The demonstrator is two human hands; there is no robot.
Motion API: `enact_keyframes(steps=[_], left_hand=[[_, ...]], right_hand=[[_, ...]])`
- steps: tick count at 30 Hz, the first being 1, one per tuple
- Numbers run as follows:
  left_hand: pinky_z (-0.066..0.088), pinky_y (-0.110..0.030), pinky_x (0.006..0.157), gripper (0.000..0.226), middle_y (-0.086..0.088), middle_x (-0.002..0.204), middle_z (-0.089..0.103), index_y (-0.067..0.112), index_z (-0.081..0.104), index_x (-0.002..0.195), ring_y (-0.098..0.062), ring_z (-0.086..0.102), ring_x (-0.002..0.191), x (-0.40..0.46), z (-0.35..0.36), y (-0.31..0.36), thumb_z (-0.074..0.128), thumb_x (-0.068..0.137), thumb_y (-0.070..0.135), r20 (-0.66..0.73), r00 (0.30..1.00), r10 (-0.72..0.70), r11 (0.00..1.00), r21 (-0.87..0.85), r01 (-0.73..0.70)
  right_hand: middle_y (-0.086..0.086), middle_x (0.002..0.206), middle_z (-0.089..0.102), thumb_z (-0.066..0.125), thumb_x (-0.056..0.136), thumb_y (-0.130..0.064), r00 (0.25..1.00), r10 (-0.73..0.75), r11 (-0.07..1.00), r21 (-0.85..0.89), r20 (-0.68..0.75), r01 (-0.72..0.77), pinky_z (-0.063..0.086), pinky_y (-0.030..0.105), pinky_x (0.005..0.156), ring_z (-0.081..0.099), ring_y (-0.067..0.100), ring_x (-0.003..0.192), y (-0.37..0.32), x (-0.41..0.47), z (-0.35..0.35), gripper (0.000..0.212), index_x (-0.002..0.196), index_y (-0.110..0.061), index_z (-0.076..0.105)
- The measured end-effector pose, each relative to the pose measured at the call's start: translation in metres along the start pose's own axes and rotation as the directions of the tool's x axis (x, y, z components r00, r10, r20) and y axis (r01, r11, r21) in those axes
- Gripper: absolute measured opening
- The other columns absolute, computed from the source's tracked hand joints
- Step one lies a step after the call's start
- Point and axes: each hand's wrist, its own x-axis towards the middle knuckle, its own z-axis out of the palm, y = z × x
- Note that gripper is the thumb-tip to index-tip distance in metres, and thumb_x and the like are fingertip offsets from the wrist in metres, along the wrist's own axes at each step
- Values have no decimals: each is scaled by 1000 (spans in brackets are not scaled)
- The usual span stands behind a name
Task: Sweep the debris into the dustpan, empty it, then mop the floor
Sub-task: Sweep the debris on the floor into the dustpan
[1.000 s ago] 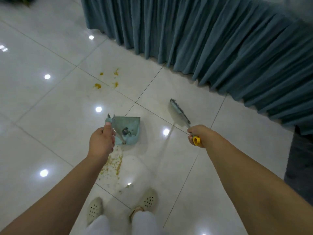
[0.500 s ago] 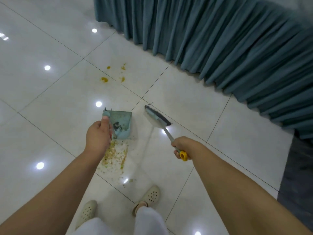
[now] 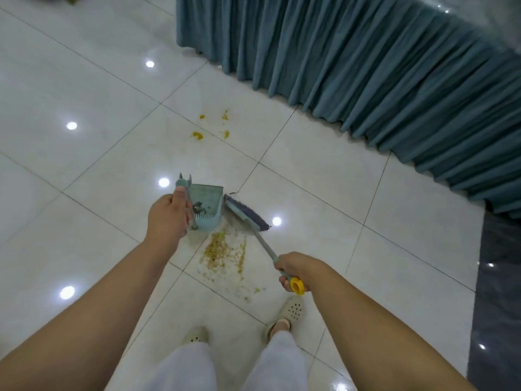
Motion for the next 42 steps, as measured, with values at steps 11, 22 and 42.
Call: enact_keyframes(steps=[11, 22, 42], left_hand=[[29, -11, 29, 47, -4, 56, 43, 11, 47, 64, -9, 36, 34, -16, -76, -24, 40, 98, 42, 12, 1000, 1, 1000, 19, -1], [32, -19, 35, 49, -4, 54, 46, 10, 50, 69, -17, 39, 41, -35, -73, -24, 37, 96, 49, -6, 1000, -21, 1000, 17, 21], [30, -23, 42, 47, -5, 57, 44, 11, 50, 68, -16, 36, 44, -26, -64, -28, 38, 98, 44, -145, 986, -85, 993, -89, 72]], right_hand=[[9, 71, 47, 45, 98, -16, 998, 63, 975, -213, 19, -58, 39, 12, 36, 43, 12, 50, 46, -25, 77, 23, 118, -5, 47], [9, 73, 45, 43, 98, -12, 1000, -8, 984, -177, 28, 13, 36, 12, 38, 41, 12, 50, 61, -70, 35, 33, 130, -13, 51], [12, 65, 50, 55, 96, -15, 987, -143, 990, -11, -69, 143, 39, 12, 31, 43, 11, 22, -91, 6, -30, 19, 85, 0, 52]])
